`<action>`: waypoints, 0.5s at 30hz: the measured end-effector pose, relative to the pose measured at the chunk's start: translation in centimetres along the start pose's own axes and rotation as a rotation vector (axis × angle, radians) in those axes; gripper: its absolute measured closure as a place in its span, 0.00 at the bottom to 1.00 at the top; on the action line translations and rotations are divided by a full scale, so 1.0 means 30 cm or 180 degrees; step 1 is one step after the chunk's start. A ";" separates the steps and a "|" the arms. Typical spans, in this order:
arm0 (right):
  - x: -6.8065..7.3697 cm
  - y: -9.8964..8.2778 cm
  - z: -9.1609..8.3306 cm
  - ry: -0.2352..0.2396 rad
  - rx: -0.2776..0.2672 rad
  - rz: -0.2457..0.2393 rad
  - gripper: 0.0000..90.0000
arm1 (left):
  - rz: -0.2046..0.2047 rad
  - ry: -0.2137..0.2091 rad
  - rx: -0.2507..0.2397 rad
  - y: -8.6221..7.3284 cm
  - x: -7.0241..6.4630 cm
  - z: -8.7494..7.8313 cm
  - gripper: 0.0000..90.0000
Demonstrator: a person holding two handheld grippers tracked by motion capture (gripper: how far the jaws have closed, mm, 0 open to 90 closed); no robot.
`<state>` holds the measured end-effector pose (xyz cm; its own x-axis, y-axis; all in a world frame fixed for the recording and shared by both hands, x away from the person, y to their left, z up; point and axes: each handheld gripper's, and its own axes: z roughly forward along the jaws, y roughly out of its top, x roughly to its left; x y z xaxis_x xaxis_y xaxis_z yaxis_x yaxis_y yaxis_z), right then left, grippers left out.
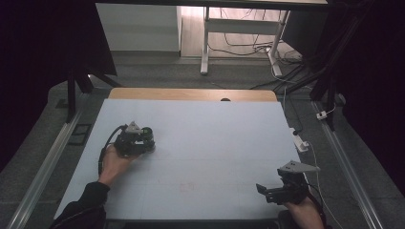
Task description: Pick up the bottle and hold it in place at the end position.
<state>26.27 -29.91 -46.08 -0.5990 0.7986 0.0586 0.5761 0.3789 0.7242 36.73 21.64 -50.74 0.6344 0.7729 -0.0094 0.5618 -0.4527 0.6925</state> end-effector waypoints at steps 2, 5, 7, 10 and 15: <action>0.000 0.000 0.000 -0.0001 0.0001 -0.0001 0.00 | 0.0059 -0.0025 -0.0045 0.013 -0.014 -0.002 0.59; 0.000 0.000 0.000 -0.0002 0.0002 0.0000 0.00 | 0.0128 -0.0051 -0.0117 0.036 -0.038 -0.006 0.59; 0.000 0.000 0.000 -0.0002 0.0001 -0.0001 0.00 | 0.0172 -0.0078 -0.0148 0.051 -0.050 -0.006 0.59; 0.000 0.000 0.000 -0.0001 -0.0003 0.0006 0.00 | 0.0178 -0.0154 -0.0179 0.070 -0.062 -0.001 0.59; -0.001 0.000 0.000 0.0000 0.0002 0.0010 0.00 | 0.0207 -0.0269 -0.0210 0.100 -0.076 0.009 0.59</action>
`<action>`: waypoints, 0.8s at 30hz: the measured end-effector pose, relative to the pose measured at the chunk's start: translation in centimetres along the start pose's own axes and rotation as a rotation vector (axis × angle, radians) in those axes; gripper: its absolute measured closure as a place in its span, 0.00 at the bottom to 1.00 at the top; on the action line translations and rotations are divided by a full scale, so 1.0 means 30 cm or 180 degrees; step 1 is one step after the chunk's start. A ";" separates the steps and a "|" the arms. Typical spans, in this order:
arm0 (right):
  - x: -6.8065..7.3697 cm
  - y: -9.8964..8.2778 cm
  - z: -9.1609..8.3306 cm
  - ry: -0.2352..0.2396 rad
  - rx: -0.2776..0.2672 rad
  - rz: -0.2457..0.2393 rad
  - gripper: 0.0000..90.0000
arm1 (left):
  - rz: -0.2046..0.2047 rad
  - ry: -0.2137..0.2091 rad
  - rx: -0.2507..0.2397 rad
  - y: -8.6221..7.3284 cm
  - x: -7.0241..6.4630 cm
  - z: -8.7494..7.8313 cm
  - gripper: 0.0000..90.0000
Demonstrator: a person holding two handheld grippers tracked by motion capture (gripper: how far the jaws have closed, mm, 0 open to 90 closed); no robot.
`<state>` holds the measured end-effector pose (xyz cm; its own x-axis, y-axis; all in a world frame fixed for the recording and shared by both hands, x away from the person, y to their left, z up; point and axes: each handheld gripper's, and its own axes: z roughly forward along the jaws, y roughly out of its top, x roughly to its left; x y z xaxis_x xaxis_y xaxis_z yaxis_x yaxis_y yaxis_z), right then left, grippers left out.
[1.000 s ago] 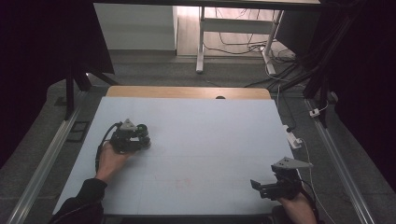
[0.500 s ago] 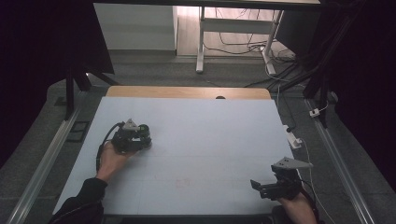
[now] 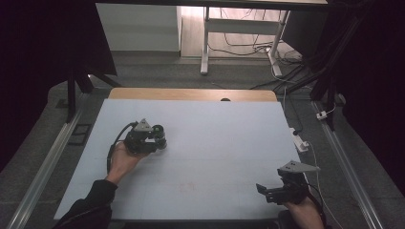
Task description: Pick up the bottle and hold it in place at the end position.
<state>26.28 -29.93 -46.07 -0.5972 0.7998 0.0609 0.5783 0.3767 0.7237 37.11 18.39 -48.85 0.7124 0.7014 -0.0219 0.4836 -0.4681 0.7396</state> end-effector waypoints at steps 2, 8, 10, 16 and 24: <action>0.000 0.000 0.000 0.0001 0.0000 0.0003 0.00 | 0.0003 -0.0064 -0.0032 0.014 -0.003 0.003 0.59; 0.000 0.000 0.000 0.0002 -0.0001 0.0005 0.00 | 0.0066 -0.0188 -0.0114 0.064 -0.026 0.018 0.59; -0.001 0.000 -0.001 0.0003 -0.0002 0.0006 0.00 | 0.0036 -0.0248 -0.0078 0.084 -0.034 0.026 0.59; -0.002 -0.001 -0.001 0.0007 -0.0004 0.0004 0.00 | 0.0164 -0.0283 -0.0061 0.127 -0.066 0.058 0.59; -0.001 -0.001 -0.001 0.0011 -0.0005 0.0006 0.00 | 0.0293 -0.0324 -0.0035 0.189 -0.110 0.101 0.59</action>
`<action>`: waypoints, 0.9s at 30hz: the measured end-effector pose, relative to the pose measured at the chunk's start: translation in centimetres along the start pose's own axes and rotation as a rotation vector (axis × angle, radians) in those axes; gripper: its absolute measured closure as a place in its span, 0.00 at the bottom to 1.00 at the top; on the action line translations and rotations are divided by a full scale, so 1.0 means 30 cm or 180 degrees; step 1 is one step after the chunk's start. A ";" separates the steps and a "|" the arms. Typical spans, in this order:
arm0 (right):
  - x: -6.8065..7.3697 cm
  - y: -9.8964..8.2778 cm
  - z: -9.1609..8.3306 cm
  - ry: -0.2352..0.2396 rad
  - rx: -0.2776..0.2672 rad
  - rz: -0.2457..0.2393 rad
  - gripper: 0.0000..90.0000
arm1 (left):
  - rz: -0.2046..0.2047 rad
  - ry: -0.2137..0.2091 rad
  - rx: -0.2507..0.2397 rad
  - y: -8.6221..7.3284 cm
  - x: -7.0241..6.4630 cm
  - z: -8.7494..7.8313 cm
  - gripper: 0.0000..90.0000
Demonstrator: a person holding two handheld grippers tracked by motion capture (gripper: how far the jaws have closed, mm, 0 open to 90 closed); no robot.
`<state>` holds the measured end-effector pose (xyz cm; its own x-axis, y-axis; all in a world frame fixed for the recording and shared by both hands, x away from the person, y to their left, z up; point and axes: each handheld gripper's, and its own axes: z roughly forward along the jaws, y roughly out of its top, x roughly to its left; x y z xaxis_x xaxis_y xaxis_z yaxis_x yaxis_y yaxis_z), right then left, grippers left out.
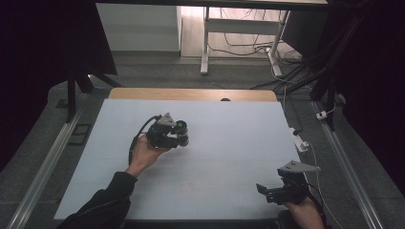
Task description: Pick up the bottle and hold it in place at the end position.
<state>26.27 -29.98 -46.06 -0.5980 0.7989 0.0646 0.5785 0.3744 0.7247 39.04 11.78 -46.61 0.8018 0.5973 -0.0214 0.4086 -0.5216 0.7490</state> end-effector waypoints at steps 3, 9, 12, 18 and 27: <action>0.000 0.000 0.000 0.0003 0.0001 -0.0004 0.00 | -0.0001 -0.0045 0.0002 0.021 -0.006 0.019 0.59; 0.000 0.000 0.000 0.0009 0.0003 -0.0012 0.00 | 0.0009 -0.0095 0.0068 0.033 -0.018 0.073 0.59; -0.001 0.000 0.000 0.0012 0.0004 -0.0016 0.00 | 0.0023 -0.0074 0.0102 0.030 -0.023 0.095 0.59; 0.000 0.000 0.000 0.0018 0.0005 -0.0021 0.00 | 0.0019 -0.0080 0.0110 0.022 -0.025 0.126 0.59; 0.000 -0.001 0.000 0.0028 0.0003 -0.0023 0.00 | 0.0021 -0.0033 0.0179 0.002 -0.024 0.162 0.59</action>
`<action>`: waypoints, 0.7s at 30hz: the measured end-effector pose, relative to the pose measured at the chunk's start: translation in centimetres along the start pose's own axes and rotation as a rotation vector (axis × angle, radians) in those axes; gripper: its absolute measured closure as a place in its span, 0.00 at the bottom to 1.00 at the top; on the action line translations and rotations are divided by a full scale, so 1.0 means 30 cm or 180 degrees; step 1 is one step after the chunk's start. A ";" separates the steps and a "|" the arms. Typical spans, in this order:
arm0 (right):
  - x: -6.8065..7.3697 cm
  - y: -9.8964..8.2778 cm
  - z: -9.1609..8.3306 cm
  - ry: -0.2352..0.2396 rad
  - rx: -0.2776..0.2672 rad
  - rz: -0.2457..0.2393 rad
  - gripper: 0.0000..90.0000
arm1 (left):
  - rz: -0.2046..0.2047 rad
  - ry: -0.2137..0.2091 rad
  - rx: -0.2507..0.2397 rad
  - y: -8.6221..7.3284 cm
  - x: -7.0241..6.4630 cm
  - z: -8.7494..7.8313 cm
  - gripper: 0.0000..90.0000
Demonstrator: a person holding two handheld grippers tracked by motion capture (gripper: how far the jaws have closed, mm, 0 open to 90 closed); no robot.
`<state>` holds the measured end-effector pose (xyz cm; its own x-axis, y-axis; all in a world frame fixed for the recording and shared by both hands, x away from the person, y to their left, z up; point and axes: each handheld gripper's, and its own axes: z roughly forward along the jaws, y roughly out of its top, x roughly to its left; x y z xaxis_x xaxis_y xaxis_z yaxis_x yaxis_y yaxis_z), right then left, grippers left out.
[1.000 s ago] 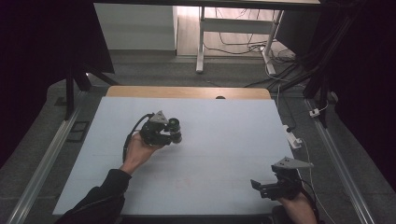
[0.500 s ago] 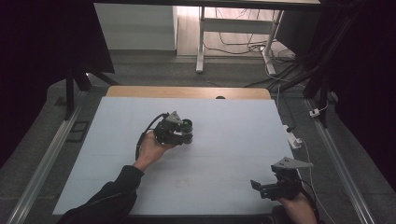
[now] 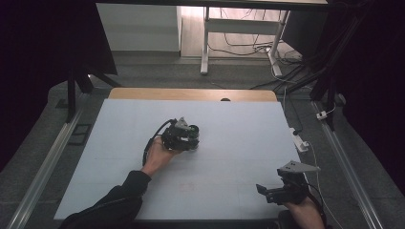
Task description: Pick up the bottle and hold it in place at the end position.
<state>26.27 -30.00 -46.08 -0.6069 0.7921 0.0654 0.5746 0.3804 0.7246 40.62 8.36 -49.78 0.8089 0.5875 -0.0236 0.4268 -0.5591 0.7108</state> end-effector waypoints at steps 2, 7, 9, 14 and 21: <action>0.000 0.000 0.000 0.0001 -0.0001 0.0000 0.00 | 0.0010 0.0008 0.0014 -0.002 -0.001 0.006 0.59; 0.001 0.000 0.000 0.0001 -0.0002 -0.0001 0.00 | 0.0019 0.0025 0.0036 -0.009 -0.004 0.019 0.59; 0.001 0.000 0.000 0.0003 -0.0003 0.0000 0.00 | -0.0002 0.0011 0.0023 -0.011 -0.002 0.019 0.59; 0.001 0.000 0.000 0.0005 0.0000 -0.0007 0.00 | -0.0005 0.0004 0.0013 -0.014 0.001 0.020 0.59; 0.002 -0.001 -0.001 0.0011 -0.0009 -0.0013 0.00 | 0.0025 0.0003 0.0028 -0.014 0.001 0.020 0.59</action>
<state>26.20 -29.98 -46.07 -0.6111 0.7889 0.0649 0.5706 0.3822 0.7269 40.70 8.27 -50.49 0.8118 0.5836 -0.0176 0.4241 -0.5687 0.7048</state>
